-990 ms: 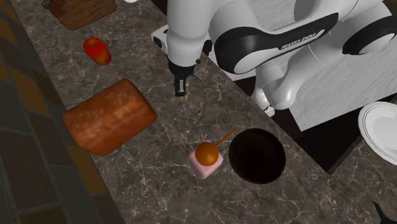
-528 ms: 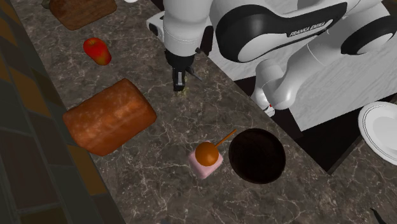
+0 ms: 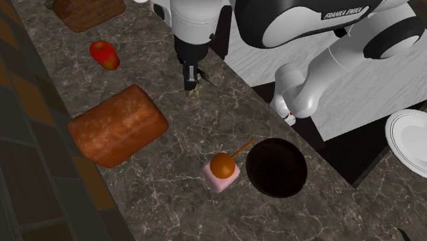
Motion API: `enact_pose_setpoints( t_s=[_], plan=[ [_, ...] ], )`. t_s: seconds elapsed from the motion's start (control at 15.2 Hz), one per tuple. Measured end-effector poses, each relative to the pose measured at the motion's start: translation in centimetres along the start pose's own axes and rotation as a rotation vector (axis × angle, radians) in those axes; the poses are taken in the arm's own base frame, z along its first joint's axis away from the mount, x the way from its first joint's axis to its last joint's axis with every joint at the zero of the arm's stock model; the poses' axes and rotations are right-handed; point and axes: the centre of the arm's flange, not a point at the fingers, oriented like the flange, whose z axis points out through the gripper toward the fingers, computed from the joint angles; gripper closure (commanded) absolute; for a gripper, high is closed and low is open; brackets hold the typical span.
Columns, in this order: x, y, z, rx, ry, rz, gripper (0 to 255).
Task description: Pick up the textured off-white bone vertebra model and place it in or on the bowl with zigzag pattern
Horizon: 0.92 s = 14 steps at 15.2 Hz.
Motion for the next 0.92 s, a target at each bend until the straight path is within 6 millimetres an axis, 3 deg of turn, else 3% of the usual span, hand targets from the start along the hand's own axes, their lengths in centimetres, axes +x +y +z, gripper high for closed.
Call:
enact_pose_setpoints(
  t_s=[0.73,0.92],
  plan=[
    [1.2,-0.3,-5.5,0.0,0.0,0.0,255],
    [-0.4,-2.0,-6.2,0.0,0.0,-0.001,255]
  ],
)
